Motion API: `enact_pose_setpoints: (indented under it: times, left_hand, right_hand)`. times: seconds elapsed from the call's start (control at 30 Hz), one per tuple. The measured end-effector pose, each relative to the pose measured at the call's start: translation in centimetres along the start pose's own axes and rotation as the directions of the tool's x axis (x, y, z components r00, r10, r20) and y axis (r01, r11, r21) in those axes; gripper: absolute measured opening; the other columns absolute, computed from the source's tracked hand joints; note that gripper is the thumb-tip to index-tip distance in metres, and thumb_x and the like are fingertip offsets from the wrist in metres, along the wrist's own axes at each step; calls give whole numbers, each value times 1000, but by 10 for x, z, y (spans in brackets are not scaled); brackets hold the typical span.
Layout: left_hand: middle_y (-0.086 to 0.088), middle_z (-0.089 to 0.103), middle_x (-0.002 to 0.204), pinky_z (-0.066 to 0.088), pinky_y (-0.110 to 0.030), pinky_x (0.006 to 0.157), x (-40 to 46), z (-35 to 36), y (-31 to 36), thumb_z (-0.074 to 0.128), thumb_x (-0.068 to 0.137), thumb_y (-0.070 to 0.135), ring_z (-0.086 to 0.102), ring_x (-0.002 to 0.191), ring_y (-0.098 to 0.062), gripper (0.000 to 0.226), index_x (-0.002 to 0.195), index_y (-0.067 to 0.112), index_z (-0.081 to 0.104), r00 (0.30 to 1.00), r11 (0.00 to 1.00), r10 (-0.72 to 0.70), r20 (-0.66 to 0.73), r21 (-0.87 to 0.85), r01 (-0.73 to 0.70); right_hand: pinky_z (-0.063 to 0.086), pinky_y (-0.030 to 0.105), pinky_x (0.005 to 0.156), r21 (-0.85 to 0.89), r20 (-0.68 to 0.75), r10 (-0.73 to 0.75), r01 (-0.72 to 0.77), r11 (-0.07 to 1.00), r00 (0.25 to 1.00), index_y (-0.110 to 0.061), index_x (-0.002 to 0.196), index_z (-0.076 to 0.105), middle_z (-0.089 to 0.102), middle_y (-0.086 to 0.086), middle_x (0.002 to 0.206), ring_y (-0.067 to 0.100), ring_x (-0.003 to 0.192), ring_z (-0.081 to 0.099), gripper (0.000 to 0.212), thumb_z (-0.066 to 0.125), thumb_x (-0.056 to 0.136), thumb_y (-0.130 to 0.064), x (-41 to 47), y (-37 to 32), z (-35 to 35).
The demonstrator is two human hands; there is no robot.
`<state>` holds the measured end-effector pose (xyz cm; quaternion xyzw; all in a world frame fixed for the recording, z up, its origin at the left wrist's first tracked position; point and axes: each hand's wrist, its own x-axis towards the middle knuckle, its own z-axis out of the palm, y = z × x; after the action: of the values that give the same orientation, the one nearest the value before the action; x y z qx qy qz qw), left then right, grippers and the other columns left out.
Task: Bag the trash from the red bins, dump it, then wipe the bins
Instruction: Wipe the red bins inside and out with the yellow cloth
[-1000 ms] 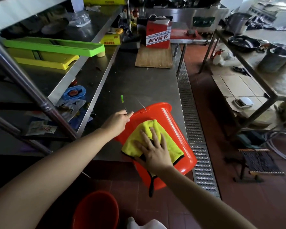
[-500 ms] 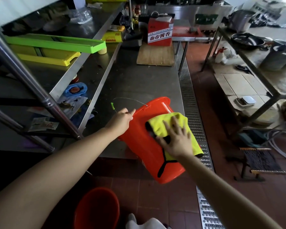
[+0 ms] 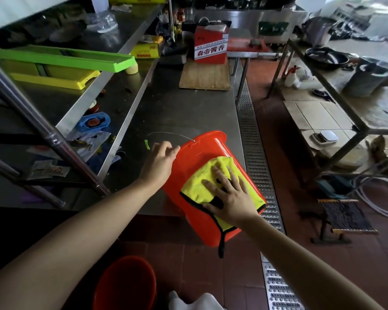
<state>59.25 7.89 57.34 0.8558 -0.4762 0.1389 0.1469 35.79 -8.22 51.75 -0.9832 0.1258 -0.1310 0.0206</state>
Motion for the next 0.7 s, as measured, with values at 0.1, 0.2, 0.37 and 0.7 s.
enact_pose_setpoints:
  times: [0.1,0.2,0.37,0.7]
  left_hand:
    - [-6,53,121,50,-42,84,12,-8,13,61,93,18,48,109,-29,35,128,16,60,980,987,155,-125,54,-149]
    - [-11,44,147,34,-45,111,42,-15,31,55,97,16,36,138,-30,45,142,10,49,974,974,225,11,34,-225]
    - [3,18,163,19,-36,120,67,-16,39,32,99,-5,20,148,-29,64,156,19,21,914,993,97,394,18,-114]
    - [14,1,163,40,-32,108,97,-33,20,41,95,-7,45,135,-11,77,157,26,11,748,962,239,619,-48,-267]
  right_hand:
    - [25,60,117,-3,-3,-9,9,1000,1000,-51,151,29,4,-9,169,30,156,-2,69,37,89,-81,0,-1,1]
    - [24,61,117,-6,-20,-31,31,1000,999,-50,152,30,5,-8,169,31,155,0,70,39,89,-80,-3,-8,3]
    - [27,60,117,38,-16,-38,39,999,999,-51,153,27,6,-9,169,31,156,2,71,38,90,-81,-6,-9,7]
    - [25,59,116,174,33,354,-355,919,935,-52,153,22,7,-9,168,32,155,6,74,32,87,-84,-28,-1,1]
